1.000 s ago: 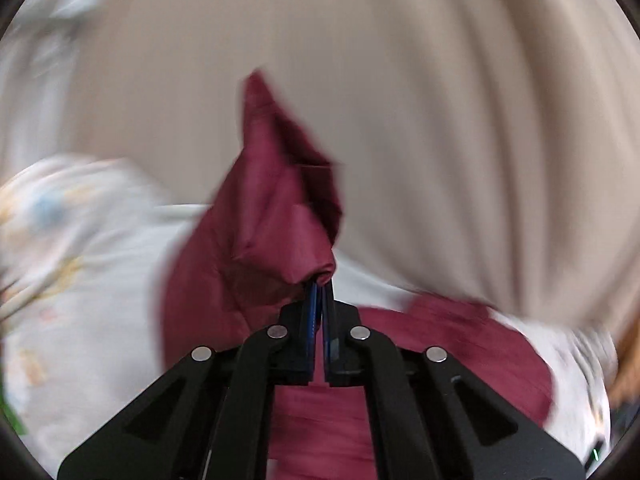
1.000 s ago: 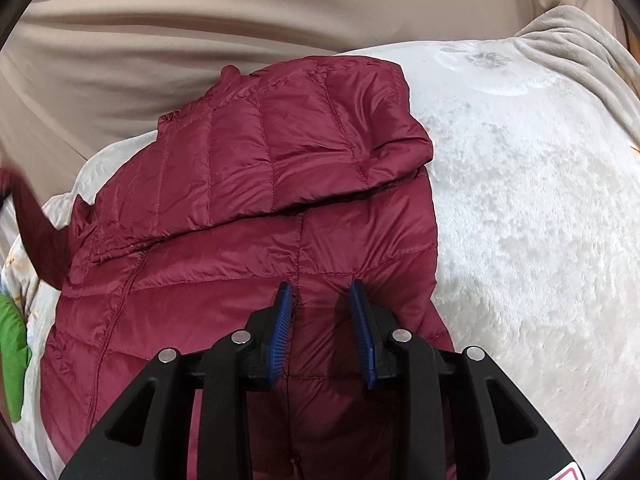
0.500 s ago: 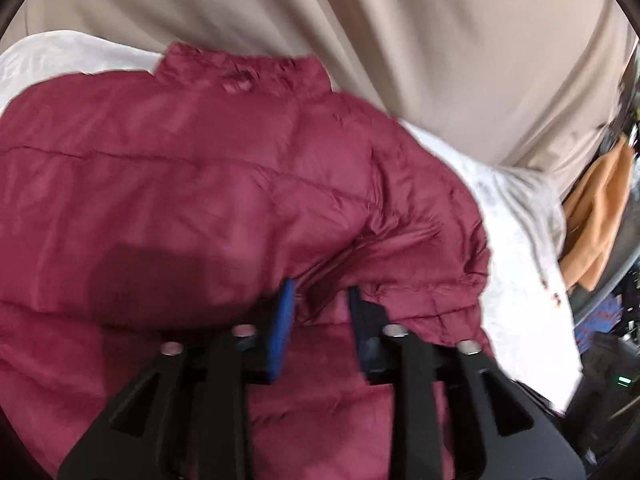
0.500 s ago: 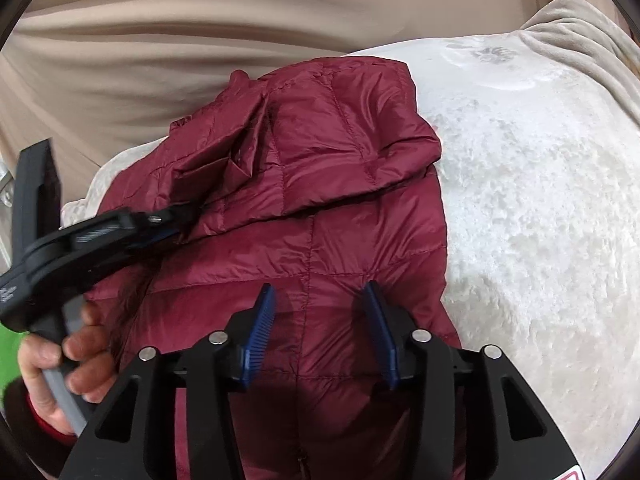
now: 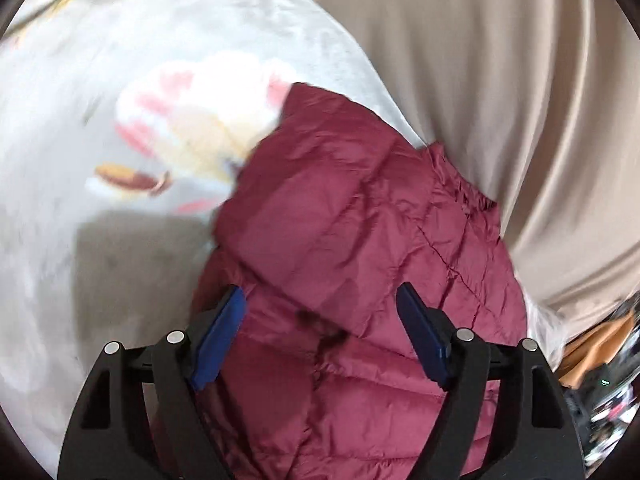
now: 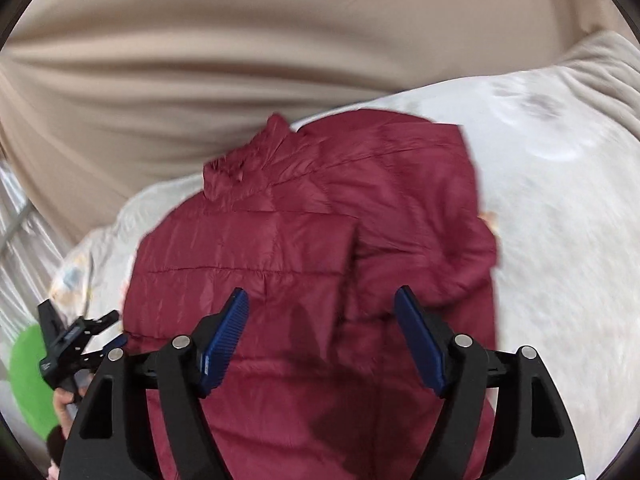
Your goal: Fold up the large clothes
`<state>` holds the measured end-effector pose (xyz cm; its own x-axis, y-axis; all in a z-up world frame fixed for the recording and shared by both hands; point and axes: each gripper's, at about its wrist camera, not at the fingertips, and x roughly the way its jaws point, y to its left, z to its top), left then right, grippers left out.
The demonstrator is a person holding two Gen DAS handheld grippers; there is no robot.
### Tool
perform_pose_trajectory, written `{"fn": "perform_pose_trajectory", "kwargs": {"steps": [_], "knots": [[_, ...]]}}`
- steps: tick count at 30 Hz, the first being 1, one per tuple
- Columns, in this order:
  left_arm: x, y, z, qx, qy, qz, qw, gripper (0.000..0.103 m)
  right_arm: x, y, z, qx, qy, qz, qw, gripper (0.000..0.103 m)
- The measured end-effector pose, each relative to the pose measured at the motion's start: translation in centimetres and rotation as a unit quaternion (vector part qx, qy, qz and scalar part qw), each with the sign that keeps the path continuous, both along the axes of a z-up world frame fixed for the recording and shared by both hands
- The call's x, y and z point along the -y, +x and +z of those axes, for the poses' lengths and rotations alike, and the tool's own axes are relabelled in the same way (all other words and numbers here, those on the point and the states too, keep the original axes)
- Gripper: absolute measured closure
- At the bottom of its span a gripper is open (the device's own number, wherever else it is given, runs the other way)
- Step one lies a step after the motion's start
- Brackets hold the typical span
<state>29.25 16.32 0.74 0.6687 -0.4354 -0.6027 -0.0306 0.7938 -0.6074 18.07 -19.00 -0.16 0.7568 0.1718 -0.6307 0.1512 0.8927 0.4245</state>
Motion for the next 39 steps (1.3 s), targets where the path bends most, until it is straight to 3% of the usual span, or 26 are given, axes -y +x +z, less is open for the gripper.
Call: {"fn": "perform_pose_trajectory", "kwargs": {"steps": [3, 4, 5, 6, 7, 8, 10, 12, 14, 16, 20, 22, 26, 28, 30, 31, 33, 35, 39], "knots": [[0.1, -0.3, -0.5, 0.009, 0.009, -0.002, 0.9999, 0.028, -1.3, 2.2, -1.5, -0.029, 0.009, 0.006, 1.000, 0.030], [0.3, -0.2, -0.7, 0.010, 0.014, -0.002, 0.9999, 0.028, -1.6, 2.6, -1.9, -0.033, 0.011, 0.006, 0.999, 0.038], [0.2, -0.1, -0.6, 0.009, 0.015, -0.003, 0.9998, 0.028, -2.1, 3.1, -2.1, -0.039, 0.010, 0.006, 0.999, 0.056], [0.4, 0.2, -0.7, 0.009, 0.013, -0.004, 0.9999, 0.029, -2.4, 3.4, -2.0, -0.043, 0.009, 0.008, 0.999, 0.068], [0.5, 0.5, -0.7, 0.011, 0.014, -0.003, 0.9998, 0.033, -2.7, 3.7, -1.7, -0.043, 0.004, 0.012, 0.999, 0.096], [0.8, 1.0, -0.7, 0.013, 0.016, -0.004, 0.9998, 0.045, -3.1, 3.8, -0.3, -0.024, 0.000, 0.021, 0.999, 0.098], [1.1, 1.8, -0.5, 0.013, 0.036, -0.002, 0.9992, 0.062, -4.0, 2.9, 3.3, 0.040, -0.032, 0.031, 0.998, 0.098], [1.4, 2.5, -0.5, 0.015, 0.056, 0.000, 0.9983, 0.083, -4.6, 1.2, 8.1, 0.128, -0.063, 0.039, 0.989, 0.099], [1.7, 2.9, -0.7, 0.021, 0.074, 0.002, 0.9970, 0.089, -4.0, 0.2, 10.7, 0.177, -0.083, 0.027, 0.980, 0.099], [2.6, 3.3, -1.4, 0.024, 0.094, 0.000, 0.9952, 0.091, -2.9, 1.1, 9.9, 0.160, -0.090, 0.017, 0.983, 0.099], [3.3, 3.6, -2.2, 0.020, 0.111, 0.003, 0.9937, 0.094, 0.1, 5.7, 0.2, 0.007, -0.102, -0.019, 0.995, 0.098], [3.4, 3.6, -2.4, 0.020, 0.110, 0.003, 0.9938, 0.094, 1.2, 6.0, -3.5, -0.007, -0.074, -0.016, 0.997, 0.099], [3.5, 3.4, -2.6, 0.023, 0.111, 0.007, 0.9935, 0.093, 2.8, 5.8, -3.7, 0.000, -0.024, -0.023, 0.999, 0.097], [3.6, 3.2, -2.6, 0.024, 0.110, 0.009, 0.9936, 0.092, 2.7, 5.0, -2.4, -0.002, -0.048, -0.057, 0.997, 0.091], [3.7, 3.1, -2.6, 0.025, 0.104, 0.010, 0.9942, 0.092, 1.2, 3.2, -0.1, 0.030, -0.085, -0.090, 0.992, 0.081], [3.7, 3.1, -2.6, 0.024, 0.102, 0.011, 0.9945, 0.092, -0.1, 2.4, 1.2, 0.054, -0.098, -0.090, 0.990, 0.081], [3.3, 2.9, -2.6, 0.024, 0.102, 0.011, 0.9945, 0.092, -4.2, 1.9, 3.6, 0.094, -0.110, -0.042, 0.989, 0.081], [3.1, 2.8, -2.6, 0.021, 0.105, 0.011, 0.9942, 0.092, -9.7, 3.3, 4.4, 0.096, -0.119, 0.044, 0.987, 0.081], [3.1, 2.8, -2.5, 0.018, 0.104, 0.012, 0.9943, 0.092, -19.4, 6.4, 2.2, 0.072, -0.128, 0.179, 0.973, 0.081]]}}
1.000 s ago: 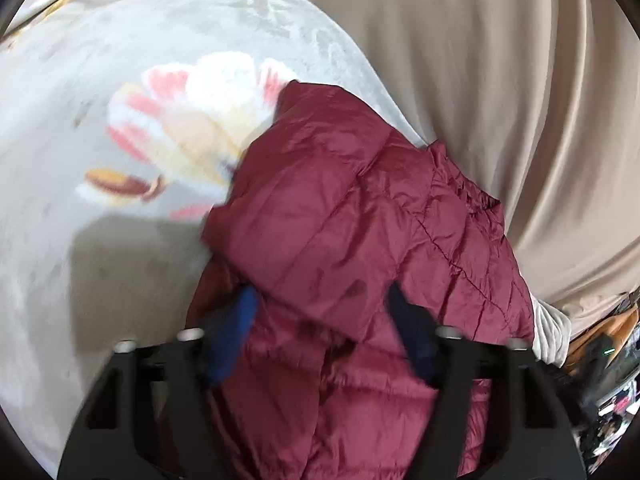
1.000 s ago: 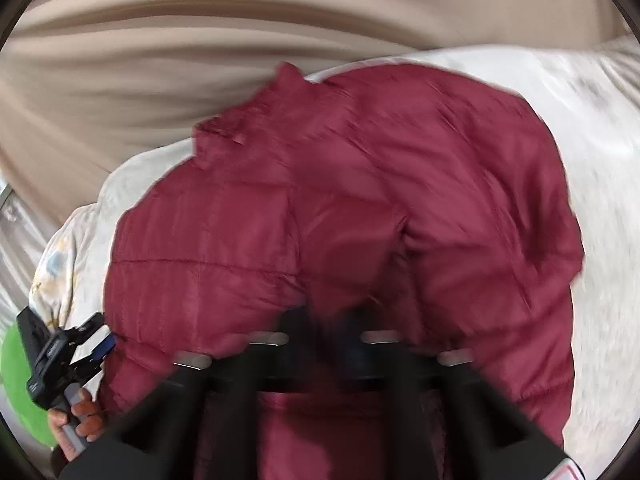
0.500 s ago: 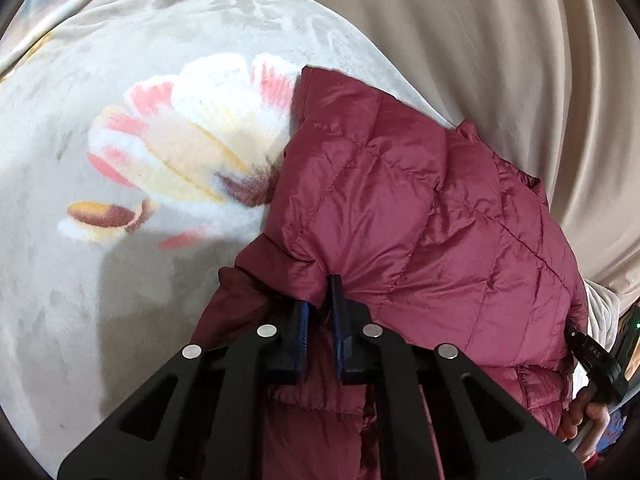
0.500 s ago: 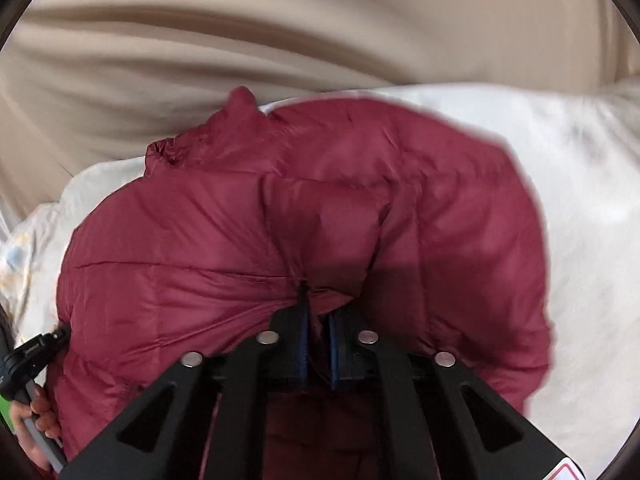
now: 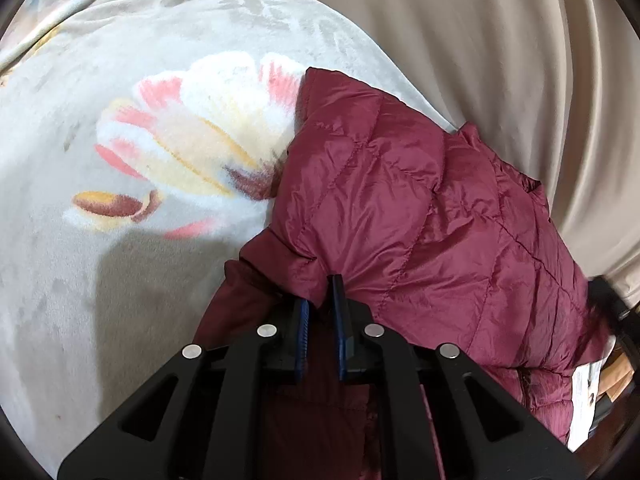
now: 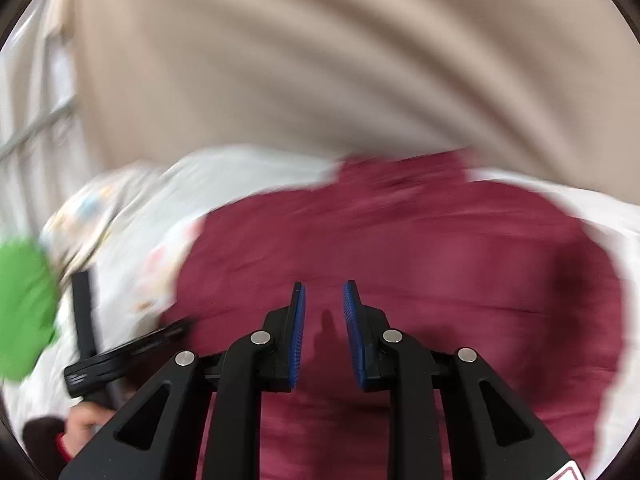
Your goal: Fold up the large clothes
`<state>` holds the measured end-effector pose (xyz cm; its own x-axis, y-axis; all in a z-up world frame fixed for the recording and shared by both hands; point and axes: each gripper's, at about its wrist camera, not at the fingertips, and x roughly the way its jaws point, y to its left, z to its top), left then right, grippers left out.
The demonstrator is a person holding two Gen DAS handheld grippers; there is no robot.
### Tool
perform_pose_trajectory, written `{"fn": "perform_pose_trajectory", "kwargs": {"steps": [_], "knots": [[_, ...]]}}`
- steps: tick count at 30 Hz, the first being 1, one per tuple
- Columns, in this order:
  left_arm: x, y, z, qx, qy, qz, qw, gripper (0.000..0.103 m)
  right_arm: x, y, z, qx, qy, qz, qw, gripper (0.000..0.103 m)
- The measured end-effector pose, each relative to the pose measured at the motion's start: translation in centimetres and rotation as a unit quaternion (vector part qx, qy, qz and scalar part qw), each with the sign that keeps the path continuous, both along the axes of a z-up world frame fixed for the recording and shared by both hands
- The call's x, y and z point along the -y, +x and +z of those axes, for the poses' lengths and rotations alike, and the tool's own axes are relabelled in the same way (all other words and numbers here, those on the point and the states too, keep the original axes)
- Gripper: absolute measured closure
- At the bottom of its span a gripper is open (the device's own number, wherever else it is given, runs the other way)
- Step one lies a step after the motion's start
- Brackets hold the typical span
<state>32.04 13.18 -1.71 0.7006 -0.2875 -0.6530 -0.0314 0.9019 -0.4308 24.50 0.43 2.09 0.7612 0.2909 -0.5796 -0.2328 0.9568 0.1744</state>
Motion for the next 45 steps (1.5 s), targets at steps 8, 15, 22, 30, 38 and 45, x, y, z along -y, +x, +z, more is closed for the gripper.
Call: {"fn": "perform_pose_trajectory", "kwargs": {"steps": [8, 15, 22, 30, 38, 45], "knots": [[-0.2, 0.1, -0.1, -0.003, -0.008, 0.000, 1.0000, 0.092, 3.3, 1.5, -5.6, -0.043, -0.076, -0.014, 0.996, 0.096], [-0.4, 0.1, -0.1, -0.003, -0.009, 0.000, 1.0000, 0.092, 22.4, -2.7, -7.3, -0.064, -0.001, -0.194, 0.979, 0.103], [-0.2, 0.1, 0.0, -0.005, 0.010, 0.002, 0.9999, 0.092, 23.6, -4.3, -3.8, -0.027, 0.063, -0.232, 0.970, 0.090], [0.1, 0.4, 0.0, -0.005, 0.014, 0.002, 0.9999, 0.092, 8.3, 5.6, -2.5, -0.050, 0.055, -0.052, 0.996, 0.090], [1.1, 0.7, 0.0, -0.004, 0.044, 0.001, 0.9990, 0.091, 5.0, 12.3, -6.5, -0.071, 0.032, -0.060, 0.995, 0.103], [1.4, 0.9, -0.1, -0.005, 0.051, 0.001, 0.9987, 0.091, 7.2, 7.7, -3.2, -0.036, 0.031, -0.071, 0.996, 0.090]]}}
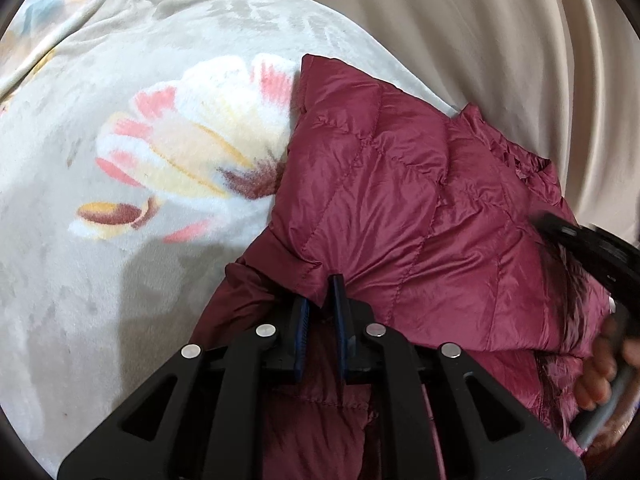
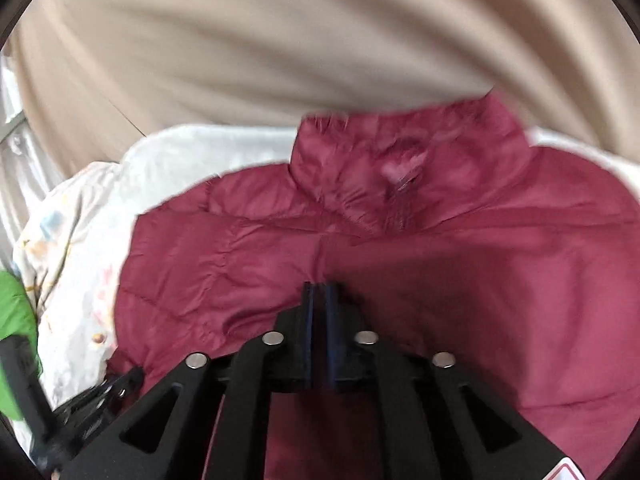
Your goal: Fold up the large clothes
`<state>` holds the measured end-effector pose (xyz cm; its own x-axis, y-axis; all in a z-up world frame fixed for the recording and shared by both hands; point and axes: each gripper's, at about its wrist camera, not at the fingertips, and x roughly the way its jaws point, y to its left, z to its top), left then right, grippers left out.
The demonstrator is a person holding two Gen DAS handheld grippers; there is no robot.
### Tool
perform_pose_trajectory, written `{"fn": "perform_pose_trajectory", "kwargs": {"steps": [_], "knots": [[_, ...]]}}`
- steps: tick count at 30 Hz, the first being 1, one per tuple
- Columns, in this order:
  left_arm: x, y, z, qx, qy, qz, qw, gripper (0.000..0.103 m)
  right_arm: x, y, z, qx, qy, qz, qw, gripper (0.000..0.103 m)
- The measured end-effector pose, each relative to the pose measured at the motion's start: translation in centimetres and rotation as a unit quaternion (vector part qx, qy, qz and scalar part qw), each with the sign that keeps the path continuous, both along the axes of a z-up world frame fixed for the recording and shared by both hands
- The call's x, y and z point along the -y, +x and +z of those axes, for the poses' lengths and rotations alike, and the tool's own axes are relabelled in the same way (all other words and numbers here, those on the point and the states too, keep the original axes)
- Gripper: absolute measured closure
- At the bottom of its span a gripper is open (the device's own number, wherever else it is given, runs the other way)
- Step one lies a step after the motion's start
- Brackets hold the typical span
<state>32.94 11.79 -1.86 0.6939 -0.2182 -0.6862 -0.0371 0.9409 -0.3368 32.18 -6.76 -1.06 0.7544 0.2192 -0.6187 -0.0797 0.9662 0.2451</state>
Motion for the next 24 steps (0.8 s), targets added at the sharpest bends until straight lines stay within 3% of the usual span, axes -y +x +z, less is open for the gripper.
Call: {"fn": "perform_pose_trajectory", "kwargs": {"steps": [3, 8, 12, 13, 14, 15, 16, 19, 21, 22, 24], "knots": [[0.0, 0.1, -0.1, 0.000, 0.000, 0.000, 1.0000, 0.091, 3.8, -4.1, 1.0, 0.014, 0.001, -0.020, 1.000, 0.082], [0.0, 0.1, -0.1, 0.000, 0.000, 0.000, 1.0000, 0.091, 12.4, -11.1, -0.2, 0.025, -0.026, -0.133, 0.990, 0.040], [0.0, 0.1, -0.1, 0.000, 0.002, 0.000, 1.0000, 0.091, 17.1, -11.7, -2.6, -0.020, 0.063, -0.150, 0.986, 0.039], [0.0, 0.1, -0.1, 0.000, 0.003, 0.000, 1.0000, 0.091, 17.3, -11.4, -2.9, -0.027, 0.073, -0.142, 0.987, 0.044], [0.0, 0.1, -0.1, 0.000, 0.002, 0.000, 1.0000, 0.091, 17.0, -10.8, -3.1, -0.031, 0.074, -0.128, 0.989, 0.072], [0.0, 0.1, -0.1, 0.000, 0.003, 0.000, 1.0000, 0.091, 16.7, -10.4, -2.8, -0.035, 0.068, -0.115, 0.990, 0.090], [0.0, 0.1, -0.1, 0.000, 0.003, 0.000, 1.0000, 0.091, 16.2, -10.1, -2.3, -0.031, 0.061, -0.109, 0.992, 0.099], [-0.1, 0.1, -0.1, 0.000, 0.002, -0.001, 1.0000, 0.091, 14.1, -12.0, 2.2, 0.079, 0.046, -0.097, 0.991, 0.100], [0.0, 0.1, -0.1, 0.000, 0.004, -0.002, 1.0000, 0.091, 14.1, -12.7, 3.4, 0.114, 0.039, -0.104, 0.987, 0.101], [0.1, 0.1, -0.1, 0.000, 0.005, -0.003, 1.0000, 0.090, 14.5, -12.2, 3.0, 0.107, 0.031, -0.116, 0.987, 0.101], [0.3, 0.2, 0.0, 0.000, 0.012, -0.005, 0.9999, 0.089, 15.7, -8.9, -0.9, 0.015, 0.007, -0.139, 0.990, 0.101]]}}
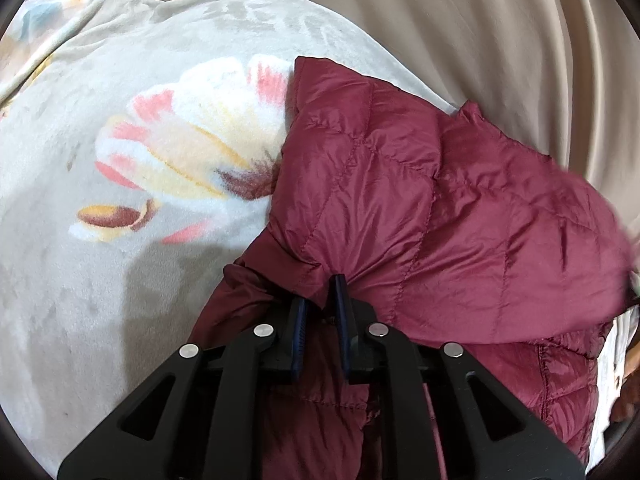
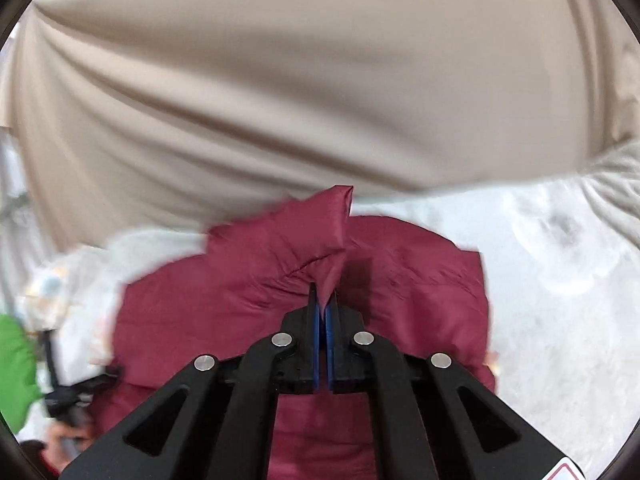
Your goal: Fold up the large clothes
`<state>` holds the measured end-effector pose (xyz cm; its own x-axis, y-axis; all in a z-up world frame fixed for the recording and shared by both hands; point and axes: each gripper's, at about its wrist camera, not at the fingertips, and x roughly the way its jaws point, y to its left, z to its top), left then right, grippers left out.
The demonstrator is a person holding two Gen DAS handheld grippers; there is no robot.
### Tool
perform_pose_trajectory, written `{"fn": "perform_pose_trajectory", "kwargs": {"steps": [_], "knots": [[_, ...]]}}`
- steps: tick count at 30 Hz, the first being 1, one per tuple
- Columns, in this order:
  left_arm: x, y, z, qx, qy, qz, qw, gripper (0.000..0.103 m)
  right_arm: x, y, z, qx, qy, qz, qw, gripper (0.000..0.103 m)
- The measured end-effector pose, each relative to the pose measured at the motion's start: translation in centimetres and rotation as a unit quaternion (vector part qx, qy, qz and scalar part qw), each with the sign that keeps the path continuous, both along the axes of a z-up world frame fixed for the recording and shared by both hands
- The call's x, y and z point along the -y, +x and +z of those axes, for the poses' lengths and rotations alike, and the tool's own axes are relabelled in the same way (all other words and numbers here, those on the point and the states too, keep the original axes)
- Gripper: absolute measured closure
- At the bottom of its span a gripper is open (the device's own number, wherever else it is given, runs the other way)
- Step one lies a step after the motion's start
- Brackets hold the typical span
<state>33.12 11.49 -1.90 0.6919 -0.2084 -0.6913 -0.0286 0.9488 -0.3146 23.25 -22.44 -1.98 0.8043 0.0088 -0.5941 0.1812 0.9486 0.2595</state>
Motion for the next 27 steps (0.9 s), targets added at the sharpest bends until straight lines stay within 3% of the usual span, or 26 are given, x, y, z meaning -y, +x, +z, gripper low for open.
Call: {"fn": "perform_pose_trajectory", "kwargs": {"steps": [1, 2, 4, 9, 13, 15, 17, 20, 23, 27], "knots": [[0.1, 0.0, 0.0, 0.000, 0.002, -0.001, 1.0000, 0.088, 0.4, 1.4, -2.4, -0.049, 0.007, 0.001, 0.999, 0.101], [0.1, 0.1, 0.0, 0.000, 0.004, -0.002, 1.0000, 0.087, 0.8, 1.9, -4.0, -0.059, 0.024, 0.008, 0.998, 0.102], [0.1, 0.2, 0.0, -0.001, 0.004, -0.002, 1.0000, 0.087, 1.2, 1.0, -3.4, -0.043, 0.035, -0.002, 0.998, 0.102], [-0.4, 0.3, -0.1, 0.001, -0.010, -0.005, 0.9999, 0.088, 2.7, -3.7, -0.6, -0.013, 0.065, -0.025, 0.997, 0.085], [-2.6, -0.4, -0.3, 0.005, -0.078, -0.006, 0.9969, 0.083, 4.3, -9.2, 0.2, -0.014, 0.080, -0.018, 0.997, 0.063], [-4.0, -1.7, 0.0, 0.001, -0.099, -0.001, 0.9951, 0.077, 5.2, -13.4, 0.2, -0.018, 0.073, -0.020, 0.997, 0.058], [-5.2, -3.5, 0.8, 0.002, -0.113, -0.004, 0.9936, 0.061, 5.8, -17.9, -0.3, -0.025, 0.067, -0.022, 0.997, 0.048], [-7.4, -7.4, 2.0, -0.003, -0.104, -0.003, 0.9945, 0.039, 6.6, -24.0, -1.4, -0.038, 0.061, -0.036, 0.997, 0.044], [-9.4, -11.2, 2.4, -0.012, -0.096, -0.010, 0.9952, 0.036, 7.0, -29.2, -3.5, -0.048, 0.084, -0.055, 0.994, 0.042], [-11.8, -16.2, 1.3, -0.045, -0.098, -0.020, 0.9940, 0.031, 6.4, -33.2, -5.7, -0.055, 0.142, -0.061, 0.986, 0.040]]}}
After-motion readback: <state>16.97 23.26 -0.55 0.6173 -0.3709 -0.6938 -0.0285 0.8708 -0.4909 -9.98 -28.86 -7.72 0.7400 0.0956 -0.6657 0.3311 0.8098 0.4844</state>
